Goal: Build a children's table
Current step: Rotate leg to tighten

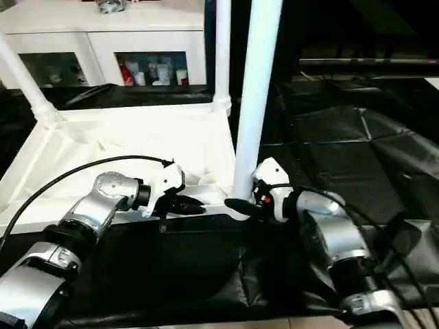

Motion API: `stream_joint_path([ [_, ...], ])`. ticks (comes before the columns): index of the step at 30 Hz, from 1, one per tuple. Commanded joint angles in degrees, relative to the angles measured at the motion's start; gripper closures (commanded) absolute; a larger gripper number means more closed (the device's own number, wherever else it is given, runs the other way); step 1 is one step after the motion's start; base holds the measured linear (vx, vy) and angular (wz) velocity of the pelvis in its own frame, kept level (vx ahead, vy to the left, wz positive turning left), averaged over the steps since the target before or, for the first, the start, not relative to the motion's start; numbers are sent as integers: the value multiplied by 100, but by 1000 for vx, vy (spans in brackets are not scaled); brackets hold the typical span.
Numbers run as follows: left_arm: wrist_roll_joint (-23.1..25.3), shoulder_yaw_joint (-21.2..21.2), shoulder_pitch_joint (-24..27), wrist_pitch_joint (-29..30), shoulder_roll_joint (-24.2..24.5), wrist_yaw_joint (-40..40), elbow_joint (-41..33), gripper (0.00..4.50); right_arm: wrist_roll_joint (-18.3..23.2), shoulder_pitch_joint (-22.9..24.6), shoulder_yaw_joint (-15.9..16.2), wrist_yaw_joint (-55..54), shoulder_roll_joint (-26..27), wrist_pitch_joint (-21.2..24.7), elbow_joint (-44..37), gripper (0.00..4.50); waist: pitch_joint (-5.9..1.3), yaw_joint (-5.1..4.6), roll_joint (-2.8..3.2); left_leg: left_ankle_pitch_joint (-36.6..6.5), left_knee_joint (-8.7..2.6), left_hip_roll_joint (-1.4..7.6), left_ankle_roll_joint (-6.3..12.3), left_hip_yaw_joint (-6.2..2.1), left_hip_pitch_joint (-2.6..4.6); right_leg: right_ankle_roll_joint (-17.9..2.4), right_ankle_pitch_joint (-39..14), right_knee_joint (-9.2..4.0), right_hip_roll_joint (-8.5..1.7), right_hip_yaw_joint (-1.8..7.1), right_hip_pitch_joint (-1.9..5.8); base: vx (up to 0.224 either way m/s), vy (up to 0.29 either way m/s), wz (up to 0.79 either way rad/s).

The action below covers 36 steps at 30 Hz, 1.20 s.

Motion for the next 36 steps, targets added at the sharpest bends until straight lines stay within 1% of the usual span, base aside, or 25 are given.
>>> stream_joint_path([
  [1,-11,112,-24,110,-340,629,226,450,-103,-38,-102,-810,275,296,506,191,-236,-22,-122,-1666,-464,340,209,-198,99,-1179,-2194,-513,-319,229,179,0,0,0],
  [3,25,153,-92,191,-462,975,325,450,-79,-91,-206,-1149,469,397,581,191,-235,-70,-129,-1895,-487,343,47,-226,135,-1101,-2410,-536,-304,222,164,0,0,0],
  [4,61,197,-172,319,-622,1394,415,450,-115,-191,-314,-1662,704,436,694,192,-227,-93,-134,-1994,-496,335,9,-224,139,-1059,-2470,-556,-307,234,145,0,0,0],
  [5,79,225,-233,400,-727,1650,477,450,-146,-275,-386,-1993,849,442,791,192,-224,-102,-117,-2057,-499,337,-26,-232,152,-1055,-2503,-557,-304,233,135,0,0,0],
  [8,110,201,-348,681,-1147,2127,536,450,-209,-626,-552,-2901,1272,482,1193,192,-227,-130,-146,-2028,-509,315,-33,-247,114,-968,-2563,-581,-316,227,161,0,0,0],
  [9,106,183,-373,764,-1291,2213,540,450,-240,-738,-568,-3117,1389,476,1318,192,-236,-146,-141,-1996,-500,309,-58,-239,129,-975,-2540,-579,-318,232,144,0,0,0],
  [11,166,72,-414,724,-1454,2285,567,450,-387,-865,-393,-3099,1502,309,1429,192,-243,-137,-146,-1902,-497,310,-11,-238,119,-985,-2411,-583,-322,225,168,0,0,0],
  [13,176,52,-424,704,-1465,2269,579,450,-421,-875,-342,-3049,1509,268,1423,192,-242,-109,-155,-1846,-486,307,84,-212,133,-995,-2225,-590,-311,236,157,0,0,0],
  [14,182,50,-430,697,-1471,2270,590,450,-433,-882,-330,-3043,1515,254,1429,157,-246,-108,-155,-1782,-487,306,142,-211,115,-1030,-2079,-572,-309,237,179,0,0,0],
  [15,211,52,-468,660,-1450,2264,648,450,-437,-906,-309,-2937,1521,180,1410,157,-247,-107,-155,-1750,-486,304,164,-208,107,-1039,-2030,-565,-308,236,185,0,0,0],
  [16,220,58,-483,645,-1420,2259,670,450,-412,-909,-320,-2867,1514,153,1381,122,-240,-102,-149,-1768,-484,298,192,-198,121,-1050,-2040,-576,-304,234,177,0,0,0],
  [18,235,68,-508,621,-1370,2259,707,450,-371,-914,-348,-2762,1506,109,1339,120,-243,-102,-150,-1802,-486,300,197,-203,125,-1040,-2136,-581,-310,232,185,0,0,0],
  [19,255,71,-522,583,-1284,2234,736,450,-329,-937,-415,-2705,1458,52,1317,101,-242,-99,-145,-1797,-490,303,206,-207,123,-1037,-2128,-583,-309,232,188,0,0,0],
  [20,275,71,-522,540,-1163,2178,758,450,-283,-935,-455,-2531,1328,6,1241,101,-241,-101,-136,-1794,-492,305,204,-209,117,-1040,-2119,-578,-312,234,193,0,0,0],
  [22,316,61,-490,386,-957,1943,754,450,-280,-908,-391,-2061,995,-17,1106,78,-243,-99,-149,-1818,-488,308,242,-207,116,-1038,-2113,-580,-312,231,202,0,0,0],
  [24,316,60,-486,376,-944,1921,750,450,-274,-897,-379,-2004,968,-11,1083,78,-249,-98,-156,-1754,-482,303,280,-204,102,-1061,-2049,-572,-311,228,213,0,0,0],
  [25,311,47,-455,285,-832,1735,718,450,-224,-797,-275,-1520,730,44,890,78,-252,-77,-135,-1685,-477,307,306,-202,103,-1070,-1951,-573,-309,226,224,0,0,0],
  [26,254,29,-398,221,-702,1374,644,450,-192,-644,-145,-978,430,52,647,78,-260,-72,-144,-1612,-464,314,359,-193,105,-1130,-1814,-552,-313,232,220,0,0,0],
  [27,254,29,-398,221,-702,1374,644,450,-192,-644,-145,-978,430,52,647,78,-255,-56,-139,-1506,-466,317,416,-187,83,-1148,-1682,-541,-305,230,252,0,0,0],
  [29,168,-43,-295,90,-431,662,497,450,-106,-343,17,-110,-108,41,196,78,-259,-31,-133,-1476,-462,325,453,-185,97,-1173,-1608,-538,-306,220,247,0,0,0],
  [31,125,-75,-258,31,-327,357,444,450,-74,-252,34,137,-275,34,67,78,-268,19,-124,-1354,-443,348,545,-168,92,-1279,-1402,-498,-300,217,255,0,0,0],
  [32,26,-95,-210,90,-229,-30,334,450,-57,-184,58,335,-413,50,-23,78,-285,30,-94,-1202,-433,348,564,-170,71,-1377,-1181,-454,-304,211,270,0,0,0],
  [33,26,-95,-210,90,-229,-30,334,450,-57,-184,58,335,-413,50,-23,78,-297,31,-103,-1122,-430,359,574,-171,65,-1417,-1037,-433,-299,207,279,0,0,0],
  [34,-47,-94,-185,146,-173,-268,261,450,-37,-144,78,499,-503,79,-67,78,-307,33,-87,-1020,-413,367,601,-163,75,-1536,-763,-400,-291,206,256,0,0,0],
  [36,-158,-45,-172,251,-136,-488,179,450,-44,-51,235,852,-667,84,-186,78,-324,67,-86,-776,-375,374,728,-152,71,-1705,-249,-327,-282,198,262,0,0,0],
])
